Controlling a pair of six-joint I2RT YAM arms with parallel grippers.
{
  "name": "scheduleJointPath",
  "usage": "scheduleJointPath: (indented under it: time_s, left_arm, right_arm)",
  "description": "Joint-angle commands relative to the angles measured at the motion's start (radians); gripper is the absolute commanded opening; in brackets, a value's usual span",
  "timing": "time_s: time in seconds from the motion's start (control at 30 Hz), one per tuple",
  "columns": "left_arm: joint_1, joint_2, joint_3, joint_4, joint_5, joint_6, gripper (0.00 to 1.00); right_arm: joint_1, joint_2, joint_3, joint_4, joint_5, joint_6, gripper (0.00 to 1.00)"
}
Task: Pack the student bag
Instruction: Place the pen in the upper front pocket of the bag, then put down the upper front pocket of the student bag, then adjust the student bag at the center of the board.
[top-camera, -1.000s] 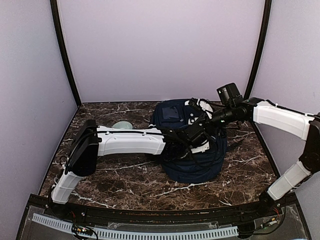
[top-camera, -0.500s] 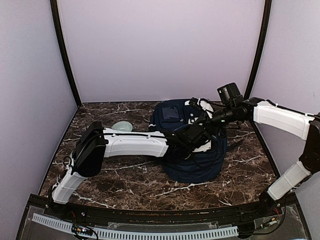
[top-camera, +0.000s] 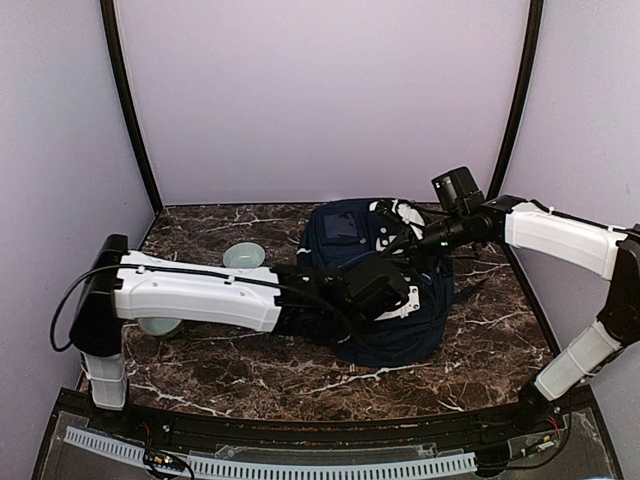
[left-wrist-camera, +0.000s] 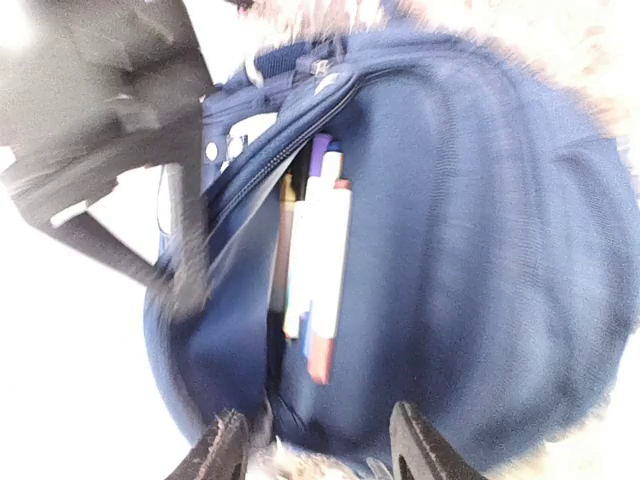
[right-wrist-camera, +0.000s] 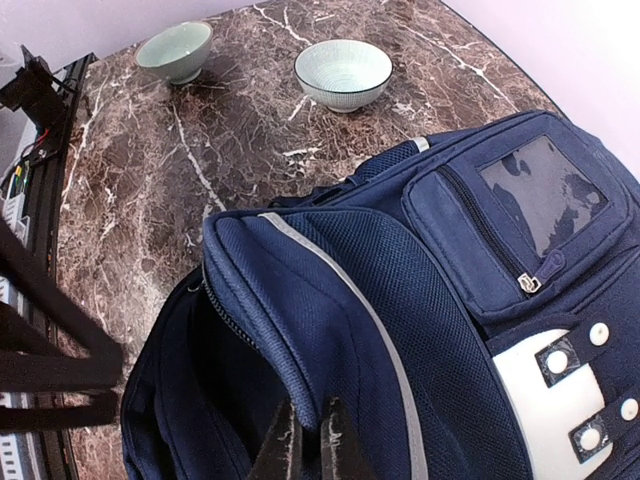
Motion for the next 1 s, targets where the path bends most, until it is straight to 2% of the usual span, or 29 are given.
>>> scheduleJointPath:
  time_s: [0.0, 0.07, 0.17, 0.27, 0.4, 0.53, 0.77, 0.97]
  left_arm:
    - [-0.068, -0.234, -0.186, -0.004, 0.009, -0.185, 0.5]
    - [-0.07, -0.32, -0.284, 0.0, 0.065, -0.278, 0.5]
    - [-0.071, -0.443, -0.446, 0.067, 0.103, -0.351, 0.5]
    - [-0.055, -0.531, -0.565, 0.123, 0.09, -0.441, 0.53]
    - [0.028, -0.581, -0.65, 0.153, 0.167, -0.626, 0.58]
    - [0.077, -0.61, -0.746, 0.287, 0.227, -0.757, 0.62]
    - [0.123, -0.586, -0.819, 0.428, 0.336, -0.839, 0.65]
    - [0.136, -0.48, -0.83, 0.574, 0.47, -0.809, 0.64]
  right_arm:
    - [-0.001, 0.006, 0.056, -0.021, 0.005, -0.06, 0.0]
    - [0.007, 0.014, 0.082, -0.107, -0.034, -0.131, 0.0]
    - [0.038, 0.031, 0.095, -0.215, 0.001, -0.206, 0.0]
    - [0.081, 0.025, 0.052, -0.267, 0.07, -0.244, 0.0]
    - [0.151, -0.009, -0.057, -0.29, 0.205, -0.258, 0.0]
    - [0.168, -0.045, -0.135, -0.32, 0.299, -0.249, 0.0]
    - [0.145, -0.158, -0.284, -0.263, 0.628, -0.302, 0.0]
    - [0.052, -0.166, -0.231, -0.26, 0.608, -0.27, 0.0]
